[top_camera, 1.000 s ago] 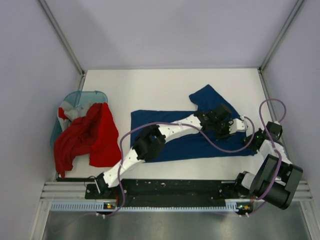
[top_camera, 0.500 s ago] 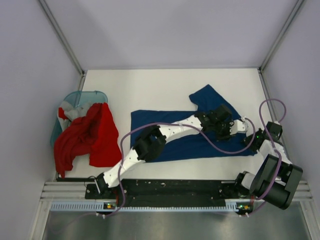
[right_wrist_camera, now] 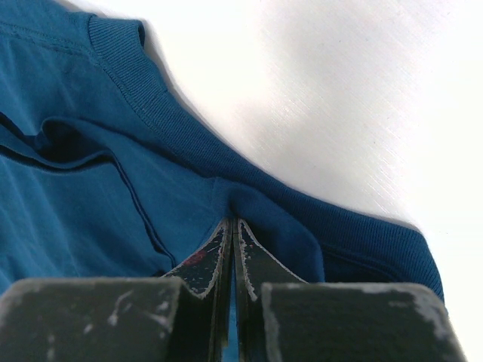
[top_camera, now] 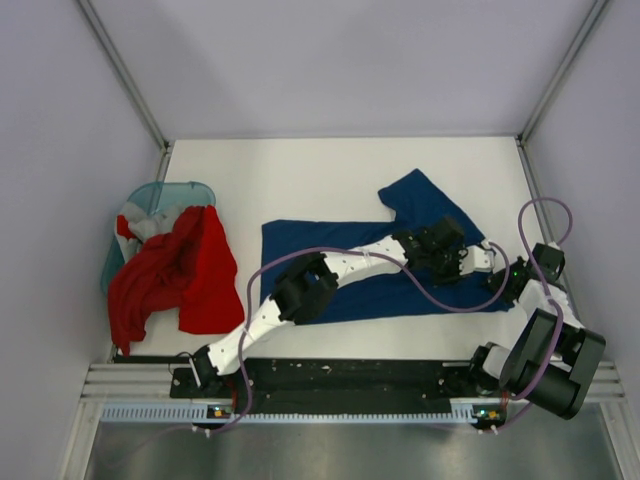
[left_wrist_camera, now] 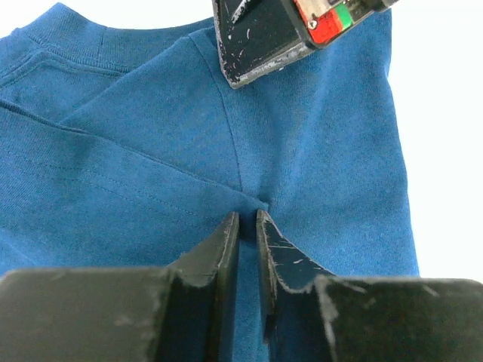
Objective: Fold and stack the t-shirts
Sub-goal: Fold the flattened tshirt in 1/3 of the way, then grap the side of the flattened tshirt furthest away from the robot with both arms
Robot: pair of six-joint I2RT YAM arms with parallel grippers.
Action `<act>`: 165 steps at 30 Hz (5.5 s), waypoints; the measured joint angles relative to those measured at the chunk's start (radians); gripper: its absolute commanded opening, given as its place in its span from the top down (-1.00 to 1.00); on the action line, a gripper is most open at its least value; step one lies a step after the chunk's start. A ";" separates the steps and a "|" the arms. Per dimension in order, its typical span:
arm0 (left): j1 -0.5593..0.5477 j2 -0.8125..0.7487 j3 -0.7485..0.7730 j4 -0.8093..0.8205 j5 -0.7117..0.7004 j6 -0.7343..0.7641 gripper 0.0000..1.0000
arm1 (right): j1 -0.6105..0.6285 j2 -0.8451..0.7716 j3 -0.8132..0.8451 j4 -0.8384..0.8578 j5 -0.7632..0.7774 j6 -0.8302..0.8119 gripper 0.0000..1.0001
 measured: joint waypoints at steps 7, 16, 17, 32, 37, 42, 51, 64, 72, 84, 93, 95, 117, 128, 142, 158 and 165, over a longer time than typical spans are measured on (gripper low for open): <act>-0.004 0.000 0.001 0.004 -0.006 -0.006 1.00 | 0.000 0.000 0.000 0.000 0.000 0.000 1.00; 0.003 0.000 0.051 -0.039 -0.035 -0.043 1.00 | 0.000 0.000 0.000 0.000 0.003 0.000 1.00; 0.005 0.000 0.059 -0.041 -0.043 -0.055 1.00 | 0.000 0.000 0.000 0.000 0.003 0.001 1.00; 0.110 -0.001 0.067 -0.060 -0.320 -0.275 1.00 | 0.000 0.000 0.000 0.000 0.011 0.003 1.00; 0.150 -0.002 0.049 -0.079 -0.403 -0.330 1.00 | 0.000 0.000 0.000 0.000 0.011 0.003 1.00; 0.170 -0.024 0.012 -0.078 -0.476 -0.383 1.00 | 0.000 0.001 0.000 0.000 0.011 0.003 1.00; 0.164 -0.051 -0.034 -0.076 -0.569 -0.409 1.00 | 0.000 0.001 0.000 0.000 0.011 0.003 1.00; 0.167 -0.186 -0.166 -0.079 -0.650 -0.371 0.35 | 0.000 -0.002 0.000 0.000 0.013 0.002 1.00; 0.192 -0.368 -0.346 -0.091 -0.627 -0.233 0.39 | 0.008 -0.108 0.011 -0.033 0.008 -0.021 0.49; 0.343 -0.866 -0.934 -0.276 -0.540 -0.056 0.45 | 0.337 0.222 0.328 0.146 -0.153 -0.127 1.00; 0.464 -0.918 -1.268 -0.253 -0.616 -0.069 0.45 | 0.373 0.555 0.485 0.091 -0.089 -0.127 1.00; 0.465 -0.943 -1.299 -0.221 -0.624 -0.069 0.45 | 0.373 0.560 0.507 0.073 -0.048 -0.130 1.00; 0.837 -0.843 -0.756 -0.372 -0.352 0.042 -0.29 | 0.336 0.950 1.421 -0.077 -0.227 -0.086 -0.23; 0.914 -0.525 -0.533 -0.440 -0.231 0.169 -0.29 | 0.445 1.333 1.716 -0.162 -0.167 0.002 -0.15; 0.918 -0.436 -0.474 -0.513 -0.073 0.218 -0.26 | 0.544 1.345 1.730 -0.215 -0.015 0.006 0.91; 0.917 -0.409 -0.473 -0.536 -0.085 0.272 0.28 | 0.562 1.242 1.586 -0.246 0.000 -0.130 1.00; 0.917 -0.440 -0.573 -0.499 -0.081 0.288 1.00 | 0.563 1.018 1.293 -0.183 -0.096 -0.208 1.00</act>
